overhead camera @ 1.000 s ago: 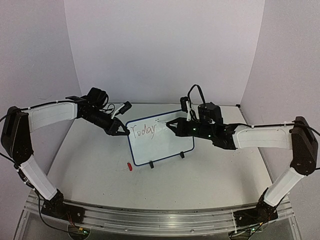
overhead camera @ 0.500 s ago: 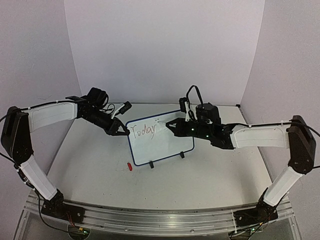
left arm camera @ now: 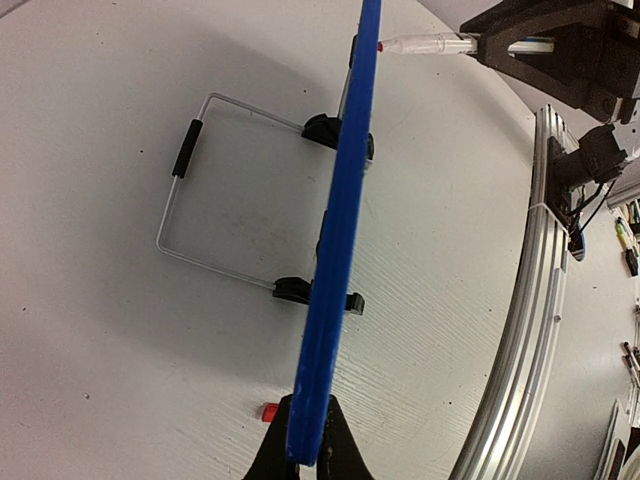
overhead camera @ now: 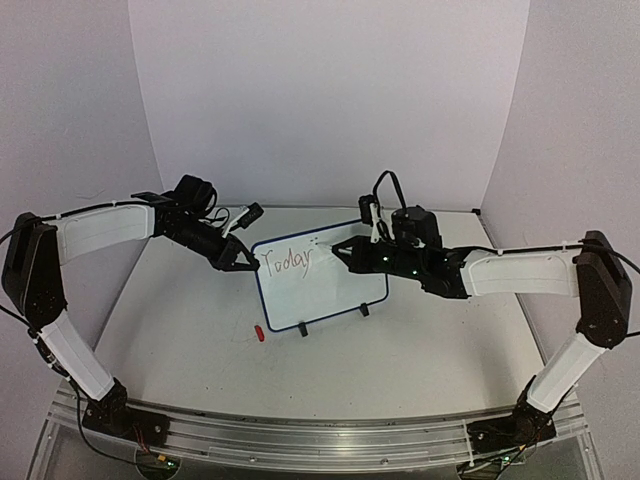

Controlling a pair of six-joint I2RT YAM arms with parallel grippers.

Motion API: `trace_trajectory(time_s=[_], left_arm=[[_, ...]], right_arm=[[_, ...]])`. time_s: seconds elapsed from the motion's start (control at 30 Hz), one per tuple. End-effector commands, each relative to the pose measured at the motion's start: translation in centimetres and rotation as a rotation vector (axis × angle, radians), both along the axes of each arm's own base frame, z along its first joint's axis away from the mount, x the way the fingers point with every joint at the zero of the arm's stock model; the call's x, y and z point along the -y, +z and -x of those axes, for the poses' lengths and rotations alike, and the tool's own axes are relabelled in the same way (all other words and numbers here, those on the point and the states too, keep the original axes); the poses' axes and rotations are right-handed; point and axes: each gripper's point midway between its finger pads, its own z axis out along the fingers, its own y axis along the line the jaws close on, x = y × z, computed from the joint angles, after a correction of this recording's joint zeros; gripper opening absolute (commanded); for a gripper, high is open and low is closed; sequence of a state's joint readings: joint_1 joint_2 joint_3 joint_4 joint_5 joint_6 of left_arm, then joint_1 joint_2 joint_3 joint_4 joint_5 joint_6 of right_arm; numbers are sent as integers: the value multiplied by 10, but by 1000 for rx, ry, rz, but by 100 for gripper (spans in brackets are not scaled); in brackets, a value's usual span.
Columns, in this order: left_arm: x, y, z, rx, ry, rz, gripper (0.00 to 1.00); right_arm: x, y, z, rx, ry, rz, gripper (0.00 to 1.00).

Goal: Write a sentence on the whiteboard

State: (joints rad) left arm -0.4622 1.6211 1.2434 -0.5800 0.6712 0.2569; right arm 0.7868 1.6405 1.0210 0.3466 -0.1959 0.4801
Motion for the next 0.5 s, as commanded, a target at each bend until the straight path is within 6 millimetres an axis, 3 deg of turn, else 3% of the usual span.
trace_trajectory(time_s=[0.0,0.3,0.47], left_arm=[[-5,-10,-12,39,23,-75,0],[-5,-8,-11,43,24,-75,0],[-6,-8,-11,45,26,-76,0]], right_arm=[[2,5,1,4,1,-11,0],[2,7,6,-4,24,-20,0],[-3,21,17,20,91,-44,0]])
